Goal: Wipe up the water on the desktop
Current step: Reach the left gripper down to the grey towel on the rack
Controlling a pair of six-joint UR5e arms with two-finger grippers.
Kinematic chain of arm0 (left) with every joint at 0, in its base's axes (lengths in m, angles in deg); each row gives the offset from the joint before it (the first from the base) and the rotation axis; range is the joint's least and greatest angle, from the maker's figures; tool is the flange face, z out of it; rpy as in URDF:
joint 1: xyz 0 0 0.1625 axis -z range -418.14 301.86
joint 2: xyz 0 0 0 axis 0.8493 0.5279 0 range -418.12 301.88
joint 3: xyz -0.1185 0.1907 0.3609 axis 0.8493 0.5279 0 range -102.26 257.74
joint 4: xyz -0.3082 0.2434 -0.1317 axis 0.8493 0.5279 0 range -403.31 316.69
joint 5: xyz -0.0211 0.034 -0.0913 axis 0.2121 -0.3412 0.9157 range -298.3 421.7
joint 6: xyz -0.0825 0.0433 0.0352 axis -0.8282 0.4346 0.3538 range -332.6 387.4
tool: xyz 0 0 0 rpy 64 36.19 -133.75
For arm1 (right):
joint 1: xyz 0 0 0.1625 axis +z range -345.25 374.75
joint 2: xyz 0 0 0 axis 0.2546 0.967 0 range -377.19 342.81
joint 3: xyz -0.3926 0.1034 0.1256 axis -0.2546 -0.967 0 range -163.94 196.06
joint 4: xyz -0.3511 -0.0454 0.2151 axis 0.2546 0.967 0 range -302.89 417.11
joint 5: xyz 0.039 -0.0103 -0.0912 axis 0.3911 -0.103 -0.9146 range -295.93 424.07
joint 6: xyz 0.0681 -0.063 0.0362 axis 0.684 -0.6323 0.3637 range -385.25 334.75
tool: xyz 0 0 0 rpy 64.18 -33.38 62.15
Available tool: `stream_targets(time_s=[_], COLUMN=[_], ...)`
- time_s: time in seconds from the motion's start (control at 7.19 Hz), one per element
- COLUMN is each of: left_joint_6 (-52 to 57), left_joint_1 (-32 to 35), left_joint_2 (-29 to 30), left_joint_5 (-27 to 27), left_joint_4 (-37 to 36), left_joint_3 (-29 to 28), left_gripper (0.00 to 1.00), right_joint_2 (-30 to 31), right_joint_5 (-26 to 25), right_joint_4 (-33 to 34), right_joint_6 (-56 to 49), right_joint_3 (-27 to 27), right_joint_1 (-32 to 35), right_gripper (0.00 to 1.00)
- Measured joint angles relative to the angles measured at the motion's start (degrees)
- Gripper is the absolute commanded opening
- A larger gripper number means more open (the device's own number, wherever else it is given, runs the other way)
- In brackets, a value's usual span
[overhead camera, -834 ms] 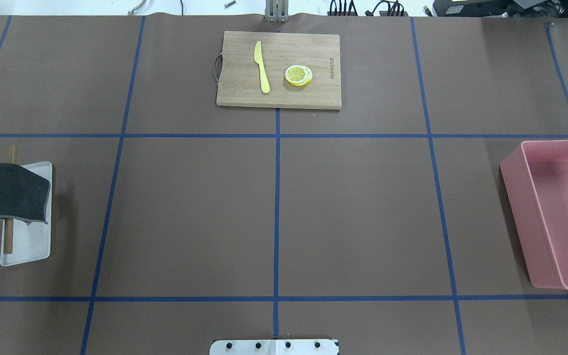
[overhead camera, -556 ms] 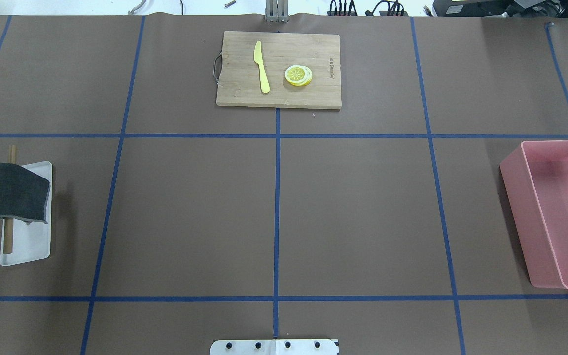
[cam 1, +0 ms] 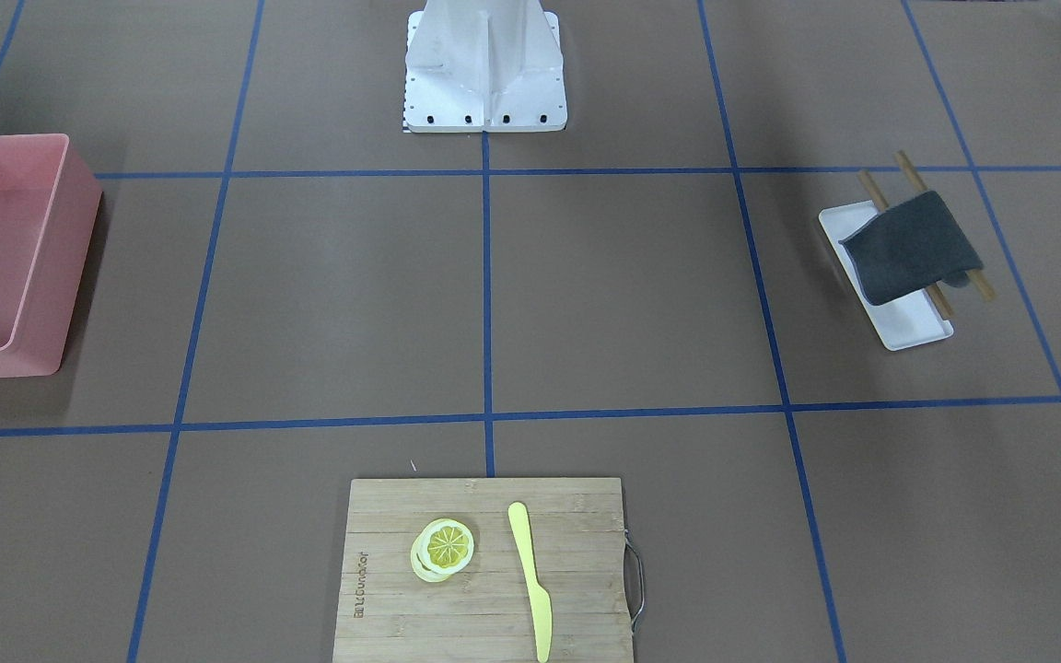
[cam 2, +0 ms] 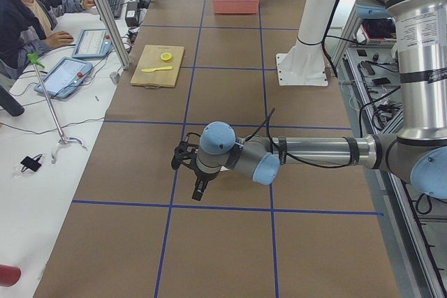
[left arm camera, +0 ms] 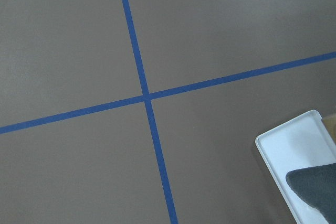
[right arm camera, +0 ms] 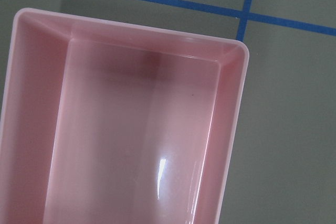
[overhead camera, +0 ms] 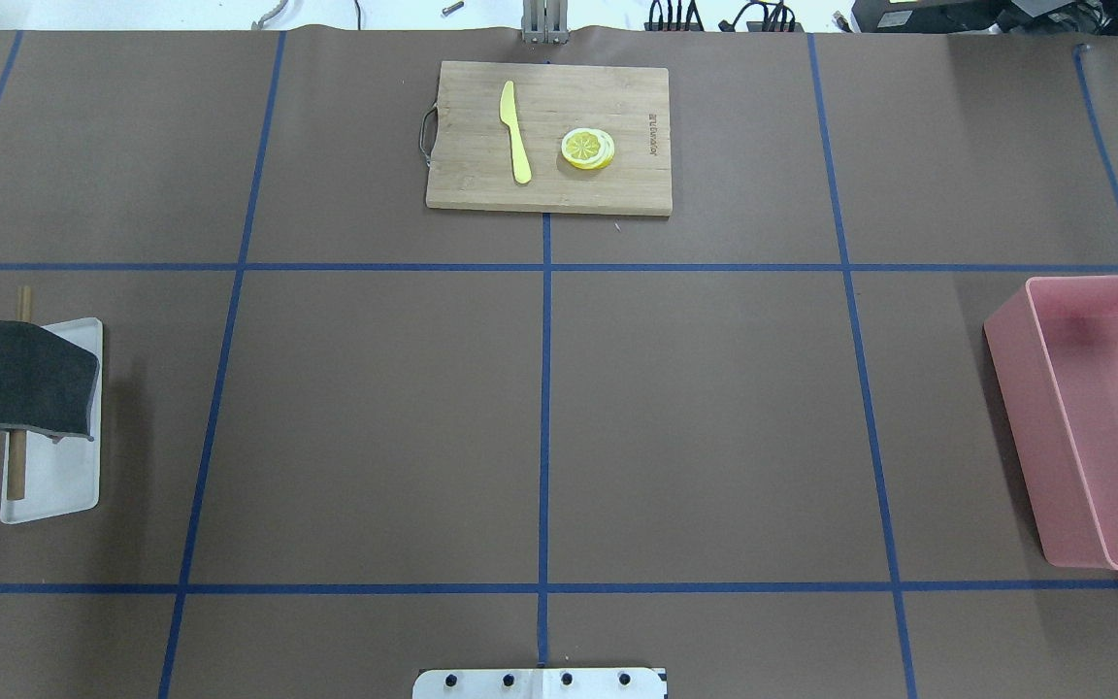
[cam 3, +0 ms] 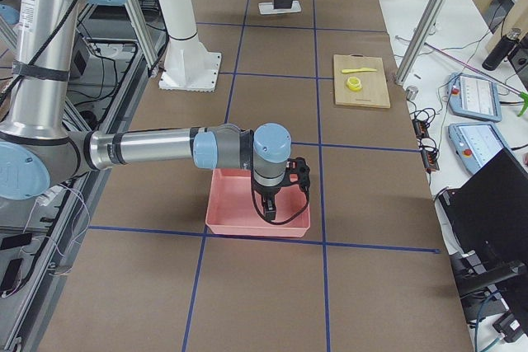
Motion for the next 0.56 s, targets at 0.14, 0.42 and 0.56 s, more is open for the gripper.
stream_targets(time_s=[0.14,0.42,0.56], left_joint_6=[-0.05,-0.03,-0.06], left_joint_1=[0.03,0.02,-0.01], left_joint_2=[-0.21,-0.38,-0.41], left_joint_5=[0.02,0.39,1.44], left_joint_4=[0.11,0.38,0.17], left_joint_3=[0.16,0.49,0.40], left_gripper=[0.98,0.98,0.98], right_joint_2=[-0.04,-0.18,-0.36], right_joint_5=[0.13,1.75,2.43], right_joint_4=[0.00,-0.06,-0.08], right_joint_6=[0.05,0.07,0.08], right_joint_3=[0.15,0.30,0.33], right_joint_1=[-0.03,-0.03,-0.07], right_gripper=[1.00,1.00,1.00])
